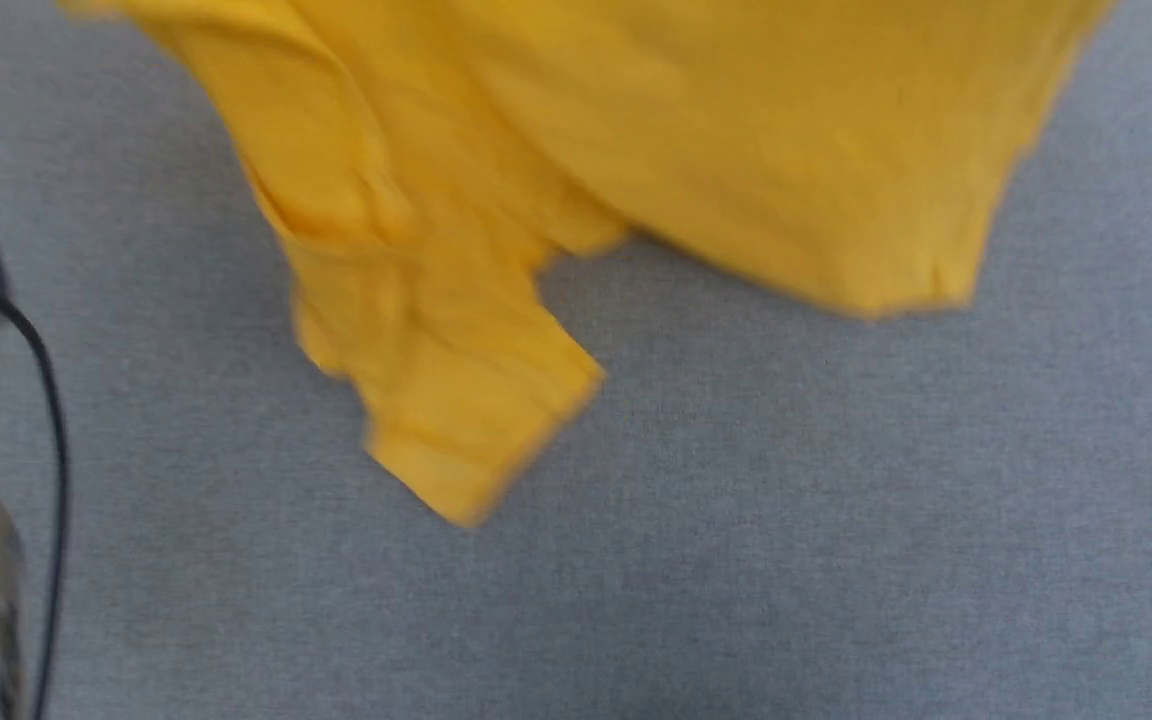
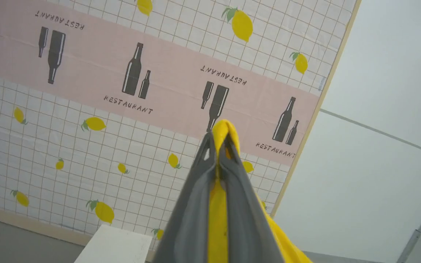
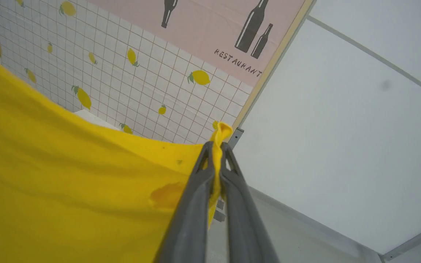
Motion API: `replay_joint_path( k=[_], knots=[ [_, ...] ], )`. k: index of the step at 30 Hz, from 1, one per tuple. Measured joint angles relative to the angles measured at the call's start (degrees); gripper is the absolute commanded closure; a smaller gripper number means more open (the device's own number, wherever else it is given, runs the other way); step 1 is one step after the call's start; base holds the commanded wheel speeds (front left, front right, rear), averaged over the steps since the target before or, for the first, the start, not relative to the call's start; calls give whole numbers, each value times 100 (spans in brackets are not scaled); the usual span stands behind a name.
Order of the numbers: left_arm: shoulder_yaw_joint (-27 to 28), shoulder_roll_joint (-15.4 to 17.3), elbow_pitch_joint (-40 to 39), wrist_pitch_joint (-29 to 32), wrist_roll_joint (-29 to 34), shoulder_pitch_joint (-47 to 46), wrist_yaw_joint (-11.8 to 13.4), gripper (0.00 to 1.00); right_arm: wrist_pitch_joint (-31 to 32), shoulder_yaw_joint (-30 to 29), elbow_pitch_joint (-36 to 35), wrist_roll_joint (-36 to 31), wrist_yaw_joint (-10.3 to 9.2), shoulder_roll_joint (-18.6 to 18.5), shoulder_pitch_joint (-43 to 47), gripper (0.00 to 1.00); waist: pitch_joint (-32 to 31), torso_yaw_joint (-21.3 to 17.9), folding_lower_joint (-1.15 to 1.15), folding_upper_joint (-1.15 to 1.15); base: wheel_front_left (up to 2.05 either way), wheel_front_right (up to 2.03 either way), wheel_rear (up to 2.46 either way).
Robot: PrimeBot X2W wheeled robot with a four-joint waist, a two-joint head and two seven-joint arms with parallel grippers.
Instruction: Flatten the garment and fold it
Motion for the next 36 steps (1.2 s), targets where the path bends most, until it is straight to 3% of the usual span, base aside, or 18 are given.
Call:
replay_joint_path(
  k=[3,8,16,19,27,36],
  knots=[
    [-20,52,308,-236,282,-1012,86,100,-37,248,430,-255,0,-48,-977,100,344,-47,0,0,0,0,0],
    [2,29,794,-998,599,-2446,71,100,-455,14,1076,-767,0,232,-2256,100,884,-109,1,0,0,0,0],
    [-78,-86,1504,-1684,675,-2988,-350,100,-1259,-260,1762,-1217,0,699,-2663,100,1401,-86,1,0,0,0,0],
    [-169,-54,1822,-1733,675,-2559,-533,100,-1475,-243,2013,-1190,0,753,-2287,100,1423,-11,1,0,0,0,0],
    [-844,138,2565,-1657,847,-14,-1025,100,-1859,177,2514,-561,0,683,-164,100,974,121,0,0,0,0,0],
    [-1076,250,2057,-875,275,3224,-1227,100,-2002,73,2301,370,0,893,2297,100,81,213,-1,0,0,0,0]
  ],
)
